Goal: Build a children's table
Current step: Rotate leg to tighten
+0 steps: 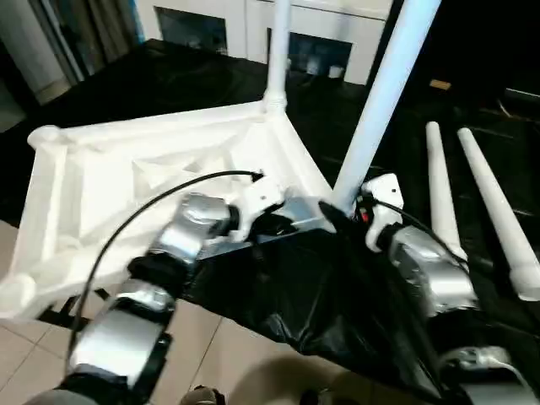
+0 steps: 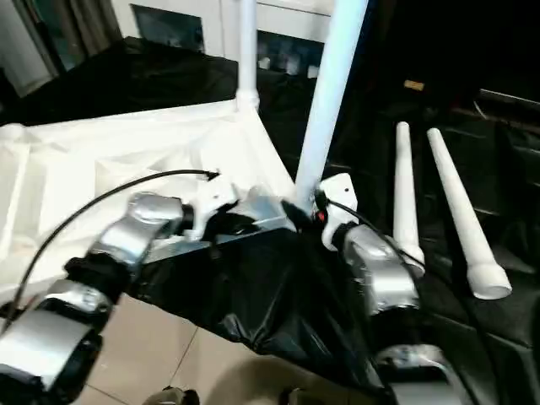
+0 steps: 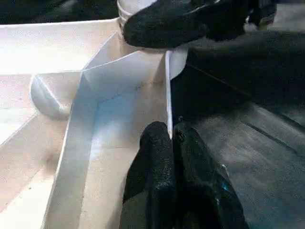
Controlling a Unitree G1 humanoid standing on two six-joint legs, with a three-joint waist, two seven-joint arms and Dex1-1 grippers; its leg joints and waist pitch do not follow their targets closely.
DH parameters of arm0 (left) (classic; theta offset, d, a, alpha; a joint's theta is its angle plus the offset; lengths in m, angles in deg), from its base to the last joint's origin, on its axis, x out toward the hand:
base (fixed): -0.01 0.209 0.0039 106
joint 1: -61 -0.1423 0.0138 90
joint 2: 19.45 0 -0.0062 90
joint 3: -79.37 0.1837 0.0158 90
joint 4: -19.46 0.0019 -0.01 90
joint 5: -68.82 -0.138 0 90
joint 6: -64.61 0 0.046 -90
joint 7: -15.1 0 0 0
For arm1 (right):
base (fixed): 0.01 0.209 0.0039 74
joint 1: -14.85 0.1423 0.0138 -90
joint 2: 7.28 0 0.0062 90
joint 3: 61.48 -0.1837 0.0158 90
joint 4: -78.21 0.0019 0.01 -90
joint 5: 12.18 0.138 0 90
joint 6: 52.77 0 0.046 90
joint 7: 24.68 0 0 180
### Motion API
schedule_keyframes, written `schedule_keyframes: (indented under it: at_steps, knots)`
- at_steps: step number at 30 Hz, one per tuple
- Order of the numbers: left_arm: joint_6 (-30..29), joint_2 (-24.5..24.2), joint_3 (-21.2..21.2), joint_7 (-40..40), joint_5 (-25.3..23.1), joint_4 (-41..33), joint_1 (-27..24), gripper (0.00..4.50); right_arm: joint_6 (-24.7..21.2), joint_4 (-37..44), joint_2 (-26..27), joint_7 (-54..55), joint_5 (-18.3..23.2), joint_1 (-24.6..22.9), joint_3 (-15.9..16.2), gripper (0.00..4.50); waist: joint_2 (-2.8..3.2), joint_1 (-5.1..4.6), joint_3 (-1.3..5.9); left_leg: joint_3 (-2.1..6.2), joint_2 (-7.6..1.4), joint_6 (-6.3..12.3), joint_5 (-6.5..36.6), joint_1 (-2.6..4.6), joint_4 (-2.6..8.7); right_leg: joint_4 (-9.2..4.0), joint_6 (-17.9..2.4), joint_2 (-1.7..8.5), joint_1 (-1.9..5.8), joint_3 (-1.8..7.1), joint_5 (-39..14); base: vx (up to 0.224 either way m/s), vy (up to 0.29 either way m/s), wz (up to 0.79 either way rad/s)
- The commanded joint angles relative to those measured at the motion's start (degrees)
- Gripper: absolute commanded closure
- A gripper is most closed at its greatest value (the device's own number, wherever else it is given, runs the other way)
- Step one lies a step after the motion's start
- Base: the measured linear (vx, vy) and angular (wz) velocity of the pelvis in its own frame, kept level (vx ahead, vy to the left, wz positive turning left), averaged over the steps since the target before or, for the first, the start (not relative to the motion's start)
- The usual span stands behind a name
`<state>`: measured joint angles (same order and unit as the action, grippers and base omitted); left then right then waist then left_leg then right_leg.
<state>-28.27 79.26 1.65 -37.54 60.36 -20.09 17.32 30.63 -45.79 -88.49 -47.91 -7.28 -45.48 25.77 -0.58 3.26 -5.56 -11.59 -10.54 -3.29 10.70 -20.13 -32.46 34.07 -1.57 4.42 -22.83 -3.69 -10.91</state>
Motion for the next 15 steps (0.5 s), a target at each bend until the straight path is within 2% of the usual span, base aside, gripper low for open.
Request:
schedule_keyframes:
  at_steps: [1, 2, 3, 4, 7, 10, 12, 15]
  knots:
    - [-0.8, 5.8, 0.6, 6.6, 1.3, 2.8, 0.3, 4.5, 0.1, -2.6, 5.8, 0.0, -1.9, 0.0, 6.3, 1.76, -0.6, -0.05, 2.96, 1.44, -2.82, 2.45, 11.7, 0.59, 3.92, -5.05, -11.2, 4.58, 1.76, 3.22, -17.5, 0.0, 0.0, 0.0]
    - [-0.8, 5.9, 0.5, 6.8, 1.3, 2.9, 0.4, 4.5, 0.4, -2.8, 5.9, 0.0, -1.9, 0.1, 6.2, 1.76, -0.57, 0.04, 3.01, 1.38, -2.79, 2.72, 11.5, 0.68, 3.87, -5.01, -11.4, 4.55, 1.74, 3.28, -16.7, 0.0, 0.0, 0.0]
    - [-0.7, 6.2, 0.0, 7.4, 1.6, 3.3, 0.7, 4.5, 1.2, -3.4, 6.5, 0.2, -2.0, 0.6, 6.0, 1.2, -0.44, 0.06, 3.22, 1.35, -2.73, 3.44, 10.5, 0.51, 3.79, -4.77, -12.0, 4.56, 1.95, 3.32, -14.4, 0.0, 0.0, 0.0]
    - [-0.6, 6.2, -0.3, 7.5, 1.7, 3.5, 0.8, 4.5, 1.5, -3.6, 6.6, 0.1, -2.0, 0.8, 5.9, 1.2, -0.62, -0.02, 3.2, 1.43, -2.65, 3.83, 9.8, 0.14, 3.79, -4.61, -12.1, 4.57, 2.25, 3.28, -13.5, 0.0, 0.0, 0.0]
    - [0.3, 5.0, -0.1, 5.8, 1.6, 2.8, 0.3, 4.5, 2.4, -3.7, 5.5, -2.5, -1.5, 1.3, 5.4, 0.98, -0.44, 0.01, 3.36, 1.54, -2.67, 5.24, 8.5, -0.15, 3.74, -4.32, -12.3, 4.62, 2.56, 3.16, -11.4, 0.0, 0.0, 0.0]
    - [1.0, 4.4, 0.1, 4.7, 1.5, 2.4, 0.0, 4.5, 2.7, -3.5, 4.9, -4.1, -1.2, 1.2, 5.5, 0.58, -0.45, -0.02, 3.32, 1.43, -2.62, 5.8, 9.2, -0.06, 3.69, -4.52, -12.4, 4.61, 2.44, 3.17, -12.1, 0.0, 0.0, 0.0]
    - [2.2, 3.4, 0.4, 2.5, 1.5, 1.7, -0.6, 4.5, 3.4, -3.1, 3.7, -6.2, -1.1, 1.0, 5.9, 0.46, -0.41, 0.08, 3.49, 1.48, -2.66, 5.91, 9.5, -0.01, 3.67, -4.58, -12.4, 4.69, 2.55, 3.14, -12.7, 0.0, 0.0, 0.0]
    - [3.4, 2.3, 0.7, -0.4, 1.7, 0.8, -1.4, 4.5, 4.2, -2.7, 2.0, -9.3, -1.0, 0.8, 6.4, 0.46, -0.48, -0.07, 3.59, 1.49, -2.69, 6.54, 8.0, -0.34, 3.56, -4.22, -12.8, 4.66, 2.73, 3.15, -10.3, 0.0, 0.0, 0.0]
